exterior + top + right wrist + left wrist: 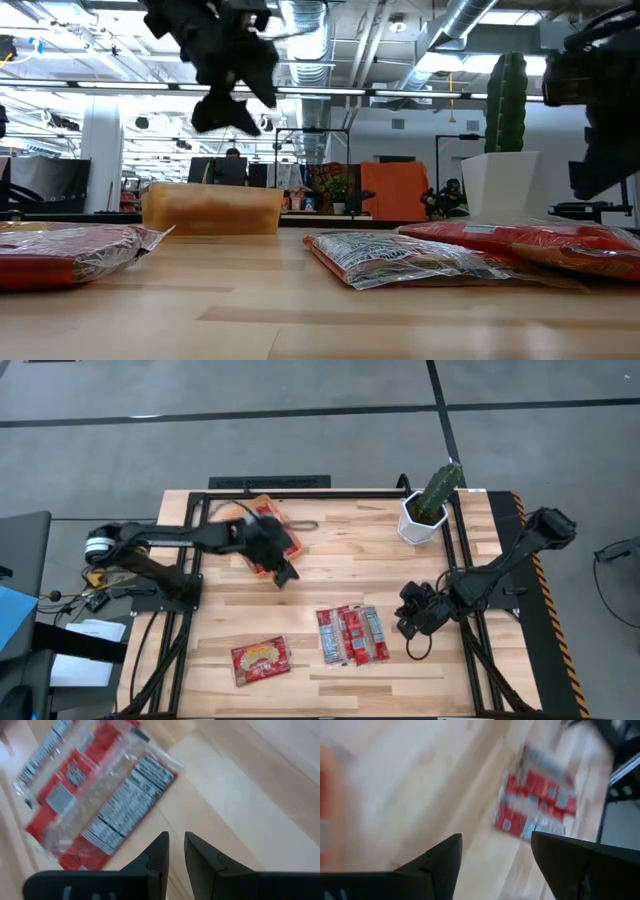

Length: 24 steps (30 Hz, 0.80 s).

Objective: Sort popcorn bags into baskets
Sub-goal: Put the red popcorn bag into the orange bin

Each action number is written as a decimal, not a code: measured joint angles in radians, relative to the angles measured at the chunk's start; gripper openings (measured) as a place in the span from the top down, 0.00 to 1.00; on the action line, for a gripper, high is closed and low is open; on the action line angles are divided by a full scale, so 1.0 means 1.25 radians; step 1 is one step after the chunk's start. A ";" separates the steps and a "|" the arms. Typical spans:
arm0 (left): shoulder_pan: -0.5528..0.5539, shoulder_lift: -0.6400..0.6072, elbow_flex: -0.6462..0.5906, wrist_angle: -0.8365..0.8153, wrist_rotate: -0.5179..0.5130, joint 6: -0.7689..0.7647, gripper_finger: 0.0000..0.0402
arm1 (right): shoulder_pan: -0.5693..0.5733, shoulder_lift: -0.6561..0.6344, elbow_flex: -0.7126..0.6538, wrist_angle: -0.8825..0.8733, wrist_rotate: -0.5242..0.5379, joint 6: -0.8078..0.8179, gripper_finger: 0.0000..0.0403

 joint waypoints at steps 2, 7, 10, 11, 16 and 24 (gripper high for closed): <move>-0.046 0.049 -0.001 0.018 -0.012 -0.050 0.42 | 0.017 0.016 0.000 0.009 0.000 0.000 0.79; -0.147 0.174 -0.001 0.107 -0.086 -0.237 0.37 | 0.065 0.085 0.000 0.071 0.000 -0.017 0.79; -0.202 0.233 -0.001 0.167 -0.146 -0.357 0.36 | 0.086 0.134 0.000 0.113 -0.002 -0.031 0.79; -0.219 0.252 -0.001 0.195 -0.163 -0.390 0.36 | 0.092 0.149 0.000 0.125 -0.003 -0.031 0.79; -0.289 0.333 -0.001 0.331 -0.214 -0.526 0.35 | 0.106 0.215 0.000 0.168 -0.006 0.008 0.79; -0.369 0.414 0.001 0.431 -0.329 -0.650 0.35 | 0.104 0.280 0.002 0.227 0.015 0.057 0.79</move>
